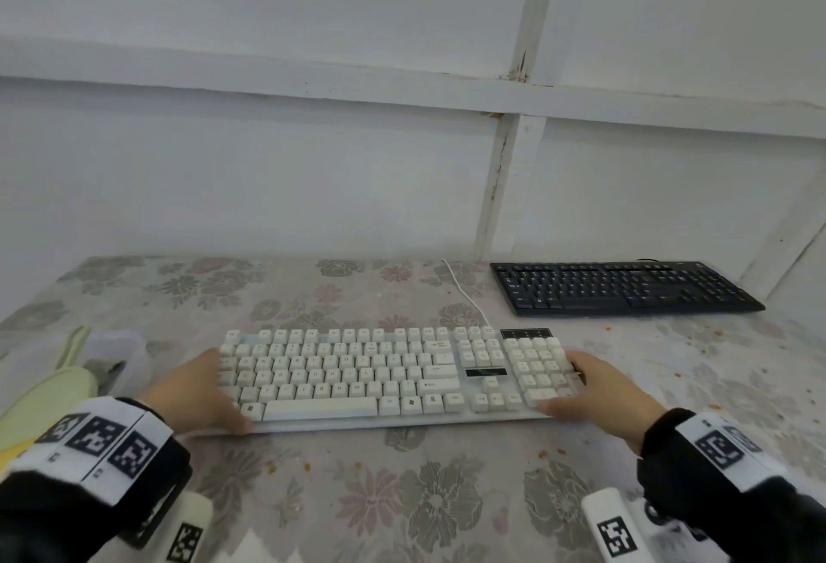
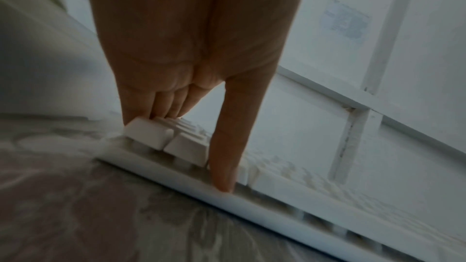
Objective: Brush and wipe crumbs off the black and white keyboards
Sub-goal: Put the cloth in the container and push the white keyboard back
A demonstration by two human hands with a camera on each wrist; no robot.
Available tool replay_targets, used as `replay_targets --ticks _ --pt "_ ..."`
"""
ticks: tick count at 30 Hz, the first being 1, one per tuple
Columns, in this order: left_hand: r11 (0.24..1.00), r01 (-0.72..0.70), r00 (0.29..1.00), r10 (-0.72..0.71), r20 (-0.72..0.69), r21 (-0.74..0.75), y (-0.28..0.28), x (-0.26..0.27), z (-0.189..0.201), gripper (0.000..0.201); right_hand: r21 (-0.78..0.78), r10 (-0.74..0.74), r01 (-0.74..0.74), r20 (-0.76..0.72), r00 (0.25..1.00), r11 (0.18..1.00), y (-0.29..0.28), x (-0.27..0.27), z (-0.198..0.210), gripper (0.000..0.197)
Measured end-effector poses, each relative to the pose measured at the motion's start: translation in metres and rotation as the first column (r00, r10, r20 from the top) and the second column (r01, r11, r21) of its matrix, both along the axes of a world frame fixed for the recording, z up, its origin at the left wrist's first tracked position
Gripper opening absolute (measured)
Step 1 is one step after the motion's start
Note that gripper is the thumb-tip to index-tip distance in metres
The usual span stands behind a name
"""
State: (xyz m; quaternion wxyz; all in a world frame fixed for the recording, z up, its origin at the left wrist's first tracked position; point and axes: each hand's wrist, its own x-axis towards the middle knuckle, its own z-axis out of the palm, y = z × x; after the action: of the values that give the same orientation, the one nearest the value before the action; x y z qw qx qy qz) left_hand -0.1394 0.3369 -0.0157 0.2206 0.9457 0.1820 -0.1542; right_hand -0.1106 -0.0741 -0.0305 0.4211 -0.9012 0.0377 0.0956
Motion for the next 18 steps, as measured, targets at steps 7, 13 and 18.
replay_targets --ticks 7,13,18 --pt "0.997 -0.073 0.995 0.075 -0.070 0.038 0.024 0.025 0.001 0.080 -0.037 0.046 -0.045 0.021 0.999 0.998 0.025 0.030 -0.005 0.052" --pt "0.991 -0.099 0.989 0.108 -0.097 0.094 0.036 0.052 -0.001 0.081 -0.023 0.037 -0.036 0.042 0.998 0.999 0.035 0.053 -0.007 0.050" --pt "0.990 -0.115 0.988 0.122 -0.096 0.076 0.040 0.076 -0.001 0.071 -0.062 0.011 -0.010 0.026 1.000 0.998 0.040 0.076 -0.010 0.051"
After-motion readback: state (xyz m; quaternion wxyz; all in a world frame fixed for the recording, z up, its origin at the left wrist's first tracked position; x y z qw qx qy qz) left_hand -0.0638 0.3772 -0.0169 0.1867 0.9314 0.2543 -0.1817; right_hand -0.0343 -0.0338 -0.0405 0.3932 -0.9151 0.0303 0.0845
